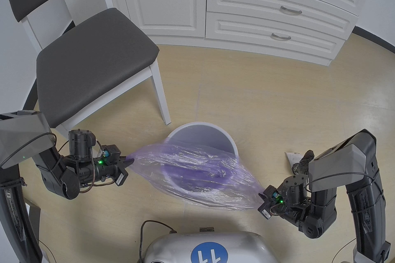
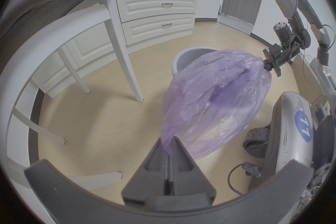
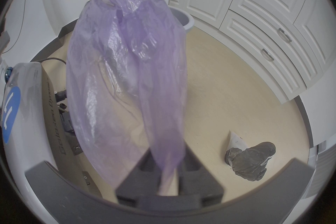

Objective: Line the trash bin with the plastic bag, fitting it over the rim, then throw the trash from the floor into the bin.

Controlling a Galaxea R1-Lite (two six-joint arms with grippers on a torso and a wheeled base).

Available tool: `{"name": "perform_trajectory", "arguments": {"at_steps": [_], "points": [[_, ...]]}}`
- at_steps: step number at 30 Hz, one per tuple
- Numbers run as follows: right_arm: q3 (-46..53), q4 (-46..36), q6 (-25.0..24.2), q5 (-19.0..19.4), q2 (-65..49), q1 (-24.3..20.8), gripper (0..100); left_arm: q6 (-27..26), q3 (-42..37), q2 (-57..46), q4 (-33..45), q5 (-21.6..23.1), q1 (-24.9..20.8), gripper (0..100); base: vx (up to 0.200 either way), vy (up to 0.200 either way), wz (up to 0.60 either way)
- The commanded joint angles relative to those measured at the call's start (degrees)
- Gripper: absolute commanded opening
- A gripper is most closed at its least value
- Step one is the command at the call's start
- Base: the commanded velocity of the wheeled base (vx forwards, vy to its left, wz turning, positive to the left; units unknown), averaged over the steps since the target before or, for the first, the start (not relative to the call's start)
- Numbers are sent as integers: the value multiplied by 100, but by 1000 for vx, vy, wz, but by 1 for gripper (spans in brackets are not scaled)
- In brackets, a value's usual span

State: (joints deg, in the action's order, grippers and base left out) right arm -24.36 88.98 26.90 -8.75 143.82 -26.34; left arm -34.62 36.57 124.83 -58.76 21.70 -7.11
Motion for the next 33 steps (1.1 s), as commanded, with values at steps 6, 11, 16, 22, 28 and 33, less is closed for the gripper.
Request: {"name": "perform_trajectory", "arguments": {"at_steps": [6, 11, 16, 22, 28, 33], "points": [[485, 102, -80, 207, -777, -108, 100, -1, -106, -82, -22, 10, -36, 0, 0, 0, 0], [862, 102, -353, 717, -1278, -64, 100, 8, -282, -310, -30, 10, -80, 0, 0, 0, 0], [1091, 102, -950, 2317, -1445, 279, 100, 17, -361, -302, -30, 27, -151, 0, 0, 0, 0], [1073, 102, -1768, 2923, -2113, 446, 100, 70, -476, -302, -74, 27, -142, 0, 0, 0, 0], [1135, 102, -1961, 2747, -2535, 428, 100, 105, -643, -363, -101, 27, -54, 0, 0, 0, 0], [1425, 102, -2154, 2519, -2588, 428, 100, 518, -950, -416, -452, 27, -19, 0, 0, 0, 0]]}}
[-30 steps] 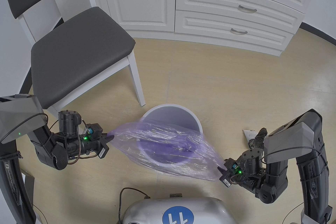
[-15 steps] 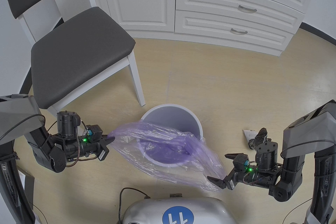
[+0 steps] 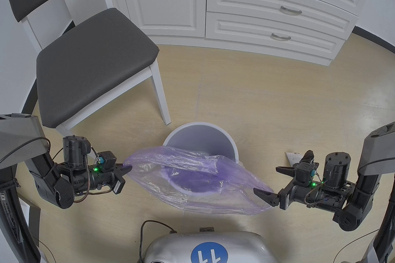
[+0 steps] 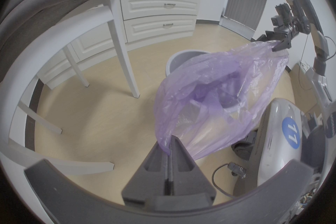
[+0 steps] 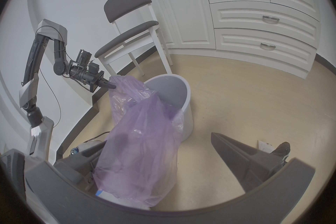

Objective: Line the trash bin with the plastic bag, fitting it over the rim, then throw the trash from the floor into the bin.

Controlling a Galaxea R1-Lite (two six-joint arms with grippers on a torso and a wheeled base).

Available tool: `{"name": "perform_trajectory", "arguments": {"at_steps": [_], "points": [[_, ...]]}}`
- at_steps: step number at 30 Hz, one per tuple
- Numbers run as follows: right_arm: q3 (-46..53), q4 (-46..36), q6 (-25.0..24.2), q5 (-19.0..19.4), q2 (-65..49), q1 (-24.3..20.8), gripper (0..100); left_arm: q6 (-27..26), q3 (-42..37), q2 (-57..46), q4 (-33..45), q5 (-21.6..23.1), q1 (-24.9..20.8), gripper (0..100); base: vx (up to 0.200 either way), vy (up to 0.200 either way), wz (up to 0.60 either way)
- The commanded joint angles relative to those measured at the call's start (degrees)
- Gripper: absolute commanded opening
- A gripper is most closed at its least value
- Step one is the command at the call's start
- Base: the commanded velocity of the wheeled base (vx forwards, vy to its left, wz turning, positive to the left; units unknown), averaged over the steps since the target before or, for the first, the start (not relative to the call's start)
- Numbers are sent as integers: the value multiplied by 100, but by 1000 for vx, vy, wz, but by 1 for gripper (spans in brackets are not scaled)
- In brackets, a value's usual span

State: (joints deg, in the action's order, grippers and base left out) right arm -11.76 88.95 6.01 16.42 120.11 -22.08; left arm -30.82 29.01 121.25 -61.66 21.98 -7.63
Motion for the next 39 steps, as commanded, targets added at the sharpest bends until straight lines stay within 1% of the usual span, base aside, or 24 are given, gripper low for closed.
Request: {"name": "perform_trajectory", "arguments": {"at_steps": [1, 3, 5, 6, 7, 13, 14, 16, 18, 21, 29, 39], "points": [[174, 105, -65, 10, -173, 10, 100, 217, -238, -57, -303, -1, 34, 0, 0, 0, 0], [130, 105, -82, 63, 12, 37, 100, 313, -326, -40, -522, -18, 34, 0, 0, 0, 0], [60, 105, -91, 353, 328, 116, 100, 348, -370, -5, -681, -18, 34, 0, 0, 0, 0], [51, 105, -91, 406, 355, 142, 100, 348, -370, 4, -689, -18, 34, 0, 0, 0, 0], [25, 105, -100, 775, 452, 362, 100, 348, -388, 13, -689, -18, 25, 0, 0, 0, 0], [-19, 105, -118, 2542, 873, 1355, 100, 340, -414, 57, -681, -18, 7, 0, 0, 0, 0], [-36, 105, -118, 2744, 926, 1461, 100, 340, -405, 83, -689, -18, 7, 0, 0, 0, 0], [-124, 105, -100, 3306, 1093, 1751, 100, 322, -379, 206, -689, -18, 16, 0, 0, 0, 0], [-177, 105, -100, 3684, 1190, 1962, 100, 322, -326, 321, -689, -18, 25, 0, 0, 0, 0], [-230, 105, -109, 3913, 1304, 2120, 100, 322, -265, 426, -681, -18, 34, 0, 0, 0, 0], [-309, 105, -100, 4088, 1462, 2331, 100, 313, -265, 461, -663, -18, 60, 0, 0, 0, 0], [-397, 105, -109, 4106, 1348, 2454, 100, 348, -256, 417, -689, -18, 69, 0, 0, 0, 0]]}}
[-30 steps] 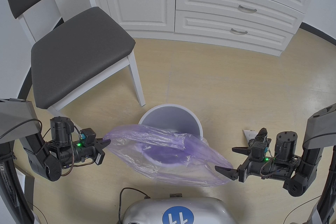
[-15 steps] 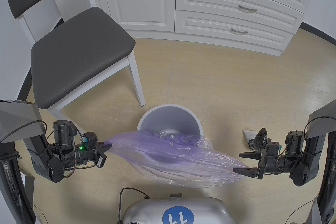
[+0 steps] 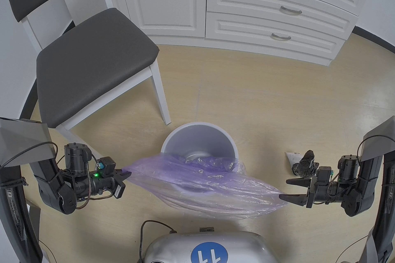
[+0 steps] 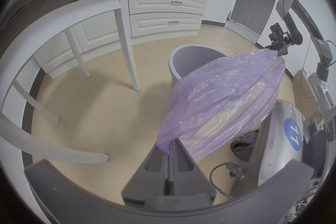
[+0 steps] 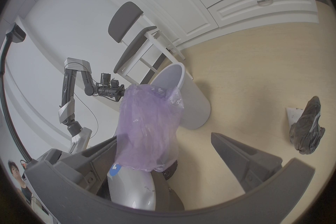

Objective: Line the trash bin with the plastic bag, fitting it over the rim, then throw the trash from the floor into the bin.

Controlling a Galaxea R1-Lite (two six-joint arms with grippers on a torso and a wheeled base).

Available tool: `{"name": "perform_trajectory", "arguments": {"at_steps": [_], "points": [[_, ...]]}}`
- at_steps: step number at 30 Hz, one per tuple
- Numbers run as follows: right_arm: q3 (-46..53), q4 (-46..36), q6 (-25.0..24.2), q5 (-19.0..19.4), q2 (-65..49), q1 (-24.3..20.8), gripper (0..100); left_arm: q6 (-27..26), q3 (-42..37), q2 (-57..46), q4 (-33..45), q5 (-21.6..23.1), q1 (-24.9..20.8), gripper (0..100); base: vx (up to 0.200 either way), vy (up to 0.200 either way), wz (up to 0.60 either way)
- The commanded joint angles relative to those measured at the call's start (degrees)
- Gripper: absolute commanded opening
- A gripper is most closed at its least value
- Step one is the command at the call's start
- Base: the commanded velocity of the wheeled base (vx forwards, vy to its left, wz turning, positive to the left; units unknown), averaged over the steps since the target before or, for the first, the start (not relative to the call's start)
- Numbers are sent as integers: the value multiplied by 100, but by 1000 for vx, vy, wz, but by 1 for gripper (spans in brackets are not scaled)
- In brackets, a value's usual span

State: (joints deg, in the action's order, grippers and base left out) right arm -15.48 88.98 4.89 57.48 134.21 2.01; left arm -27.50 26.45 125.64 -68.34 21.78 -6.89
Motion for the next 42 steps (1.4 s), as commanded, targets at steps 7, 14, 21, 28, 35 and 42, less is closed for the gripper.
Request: {"name": "perform_trajectory", "arguments": {"at_steps": [7, 14, 21, 28, 35, 42], "points": [[-122, 102, -5, 35, -272, 704, 100, 17, -17, -171, -4, 19, 30, 0, 0, 0, 0], [-315, 102, -199, 158, -334, 950, 100, 17, -17, -180, -13, 19, 74, 0, 0, 0, 0], [-429, 102, -401, 106, -430, 915, 100, 17, -17, -180, -13, 19, 74, 0, 0, 0, 0], [-702, 102, -603, -3401, -993, -711, 100, 588, 62, -426, -153, -69, -287, 0, 0, 0, 0], [-1247, 102, -120, -6794, -1134, -2627, 100, 1326, 88, -505, -311, -227, -498, 0, 0, 0, 0], [-1827, -443, 1181, -6961, -1520, -2891, 100, 1977, 35, -391, -760, -245, -603, 0, 0, 0, 0]]}}
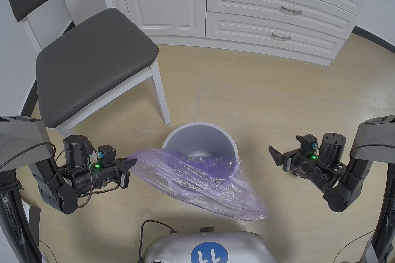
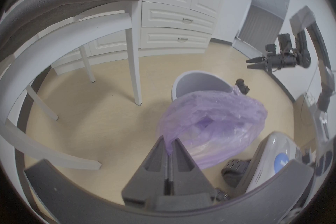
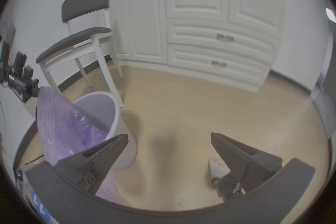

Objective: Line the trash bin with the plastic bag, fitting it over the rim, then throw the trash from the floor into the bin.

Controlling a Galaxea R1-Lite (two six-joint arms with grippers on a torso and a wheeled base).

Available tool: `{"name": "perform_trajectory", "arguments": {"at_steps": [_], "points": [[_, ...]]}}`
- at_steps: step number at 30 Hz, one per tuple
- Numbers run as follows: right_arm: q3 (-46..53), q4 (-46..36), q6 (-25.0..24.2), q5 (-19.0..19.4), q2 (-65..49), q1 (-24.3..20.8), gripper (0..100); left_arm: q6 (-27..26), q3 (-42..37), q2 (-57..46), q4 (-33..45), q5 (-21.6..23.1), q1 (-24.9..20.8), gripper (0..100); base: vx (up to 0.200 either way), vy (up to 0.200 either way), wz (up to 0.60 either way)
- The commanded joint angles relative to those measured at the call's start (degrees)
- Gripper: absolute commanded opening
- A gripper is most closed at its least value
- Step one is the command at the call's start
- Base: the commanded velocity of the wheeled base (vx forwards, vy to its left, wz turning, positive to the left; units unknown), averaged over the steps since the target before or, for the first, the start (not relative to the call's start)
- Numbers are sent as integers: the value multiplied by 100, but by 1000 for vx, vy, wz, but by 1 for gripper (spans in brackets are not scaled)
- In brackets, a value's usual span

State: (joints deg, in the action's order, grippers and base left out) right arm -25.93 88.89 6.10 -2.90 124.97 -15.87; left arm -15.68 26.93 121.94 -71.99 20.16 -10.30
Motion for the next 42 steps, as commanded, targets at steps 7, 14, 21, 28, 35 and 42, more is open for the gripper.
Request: {"name": "perform_trajectory", "arguments": {"at_steps": [7, 14, 21, 28, 35, 42], "points": [[-2109, -3616, 1553, -1266, -1765, -1594, 100, 2297, -548, 5, -1599, -478, -411, 0, 0, 0, 0], [-3076, -5057, 3469, -1468, -2169, -1445, 100, 2306, -610, 172, -1573, -478, -323, 0, 0, 0, 0], [-3911, -6349, 3961, -2417, -2257, -2359, 100, 2253, -548, 216, -1573, -557, -183, 0, 0, 0, 0], [-4113, -6481, 3539, -3331, -1572, -3396, 100, 2244, -566, 339, -1573, -724, -139, 100, 0, 0, 0], [-4377, -6692, 3539, -3516, -1132, -3677, 100, 1682, -680, 524, -1573, -592, 213, 100, 0, 0, 0], [-4315, -7000, 3477, -3516, -1062, -3967, 100, 381, -1216, 506, -1582, 647, 775, 100, 0, 0, 0]]}}
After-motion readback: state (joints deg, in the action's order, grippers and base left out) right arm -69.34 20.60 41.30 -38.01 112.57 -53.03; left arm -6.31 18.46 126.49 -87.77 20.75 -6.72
